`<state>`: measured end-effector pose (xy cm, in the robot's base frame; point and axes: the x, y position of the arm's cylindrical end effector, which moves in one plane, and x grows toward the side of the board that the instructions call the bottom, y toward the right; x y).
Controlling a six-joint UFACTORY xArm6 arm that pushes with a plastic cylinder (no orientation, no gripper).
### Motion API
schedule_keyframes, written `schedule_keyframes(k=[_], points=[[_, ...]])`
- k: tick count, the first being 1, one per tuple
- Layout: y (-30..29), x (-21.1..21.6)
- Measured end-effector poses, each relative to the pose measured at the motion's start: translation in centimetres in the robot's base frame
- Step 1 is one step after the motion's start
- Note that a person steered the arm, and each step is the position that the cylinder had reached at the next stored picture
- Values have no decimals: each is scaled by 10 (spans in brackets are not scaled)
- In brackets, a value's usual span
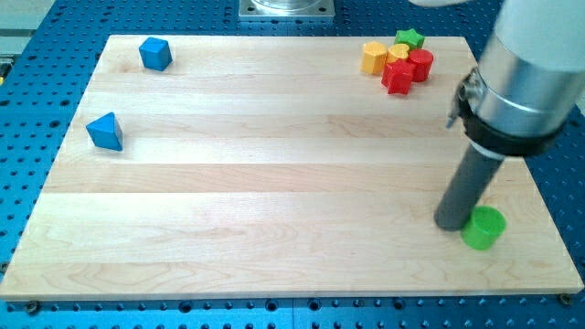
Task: Move the triangle left to the green circle
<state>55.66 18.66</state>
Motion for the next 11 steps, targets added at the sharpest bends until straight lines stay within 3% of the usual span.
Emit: schedule_keyframes(k=[1,2,3,4,5,7,8,9,10,11], points=[[0,11],[-88,-6],[-223,-8],[-358,-42],[-458,-79],[-467,-196],[-451,-218],[-437,-153],[-358,-74],[-278,-20]])
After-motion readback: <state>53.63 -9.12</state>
